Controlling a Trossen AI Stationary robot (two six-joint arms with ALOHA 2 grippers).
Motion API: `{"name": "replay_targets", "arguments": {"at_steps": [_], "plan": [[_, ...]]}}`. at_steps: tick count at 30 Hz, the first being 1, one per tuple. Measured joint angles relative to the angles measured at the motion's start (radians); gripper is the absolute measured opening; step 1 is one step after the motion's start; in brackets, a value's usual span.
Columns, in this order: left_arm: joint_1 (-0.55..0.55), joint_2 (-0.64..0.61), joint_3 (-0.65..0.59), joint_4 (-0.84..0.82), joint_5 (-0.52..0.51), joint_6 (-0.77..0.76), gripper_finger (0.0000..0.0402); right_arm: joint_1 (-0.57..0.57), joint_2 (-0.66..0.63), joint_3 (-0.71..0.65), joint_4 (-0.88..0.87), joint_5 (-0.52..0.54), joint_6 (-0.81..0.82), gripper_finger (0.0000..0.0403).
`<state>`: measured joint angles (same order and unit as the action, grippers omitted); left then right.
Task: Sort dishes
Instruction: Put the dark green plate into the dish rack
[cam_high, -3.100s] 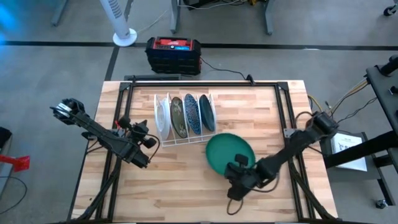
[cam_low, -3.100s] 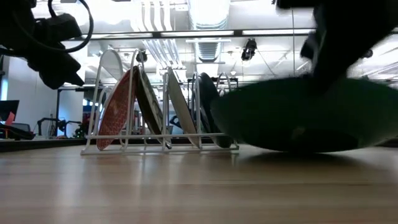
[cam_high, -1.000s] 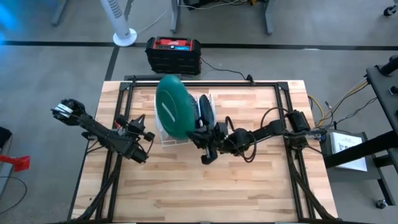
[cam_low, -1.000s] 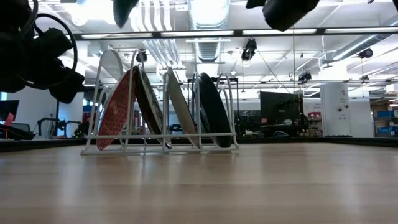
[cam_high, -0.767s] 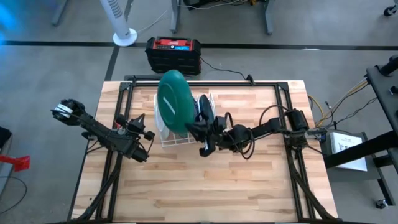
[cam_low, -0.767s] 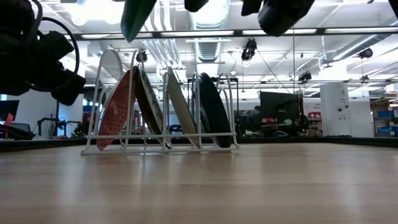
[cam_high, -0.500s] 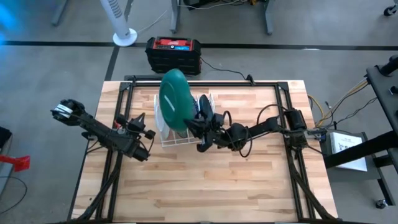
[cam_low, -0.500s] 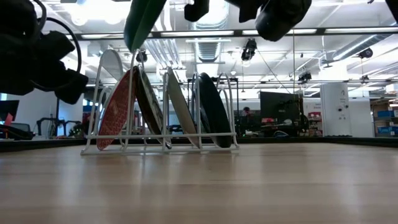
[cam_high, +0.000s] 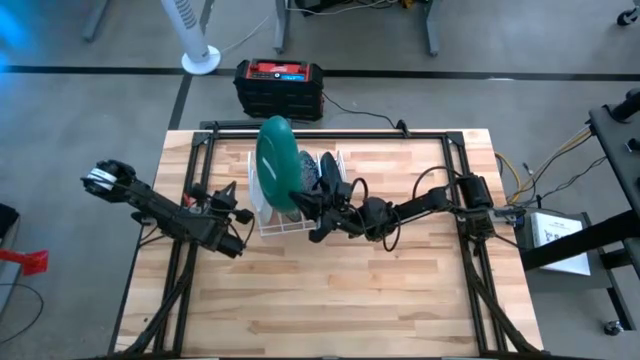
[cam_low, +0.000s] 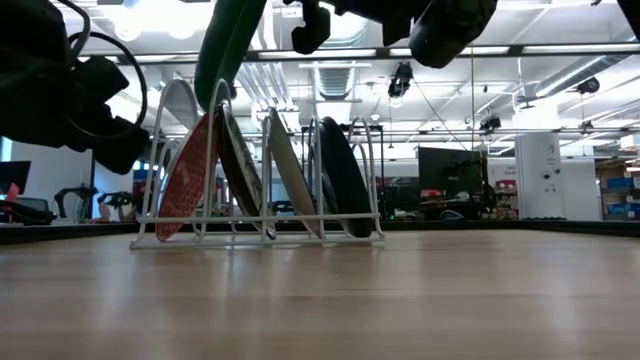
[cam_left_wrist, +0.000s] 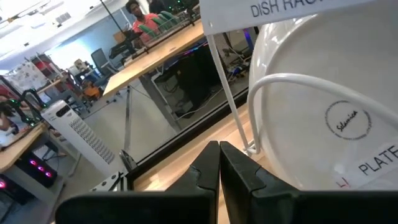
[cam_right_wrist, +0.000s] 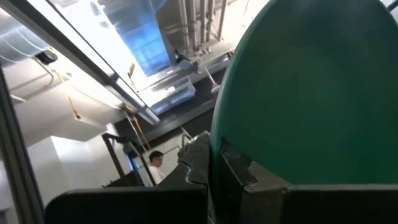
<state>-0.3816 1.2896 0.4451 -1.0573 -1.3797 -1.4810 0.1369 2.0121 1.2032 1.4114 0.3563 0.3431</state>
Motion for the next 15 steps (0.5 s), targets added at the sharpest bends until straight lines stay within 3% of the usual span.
{"name": "replay_targets", "arguments": {"at_steps": [15], "plan": [[0.013,0.000,-0.061,0.081,0.009,0.001,0.0000,-0.001,0.000,0.001,-0.135,0.067,-0.004,0.0000]]}}
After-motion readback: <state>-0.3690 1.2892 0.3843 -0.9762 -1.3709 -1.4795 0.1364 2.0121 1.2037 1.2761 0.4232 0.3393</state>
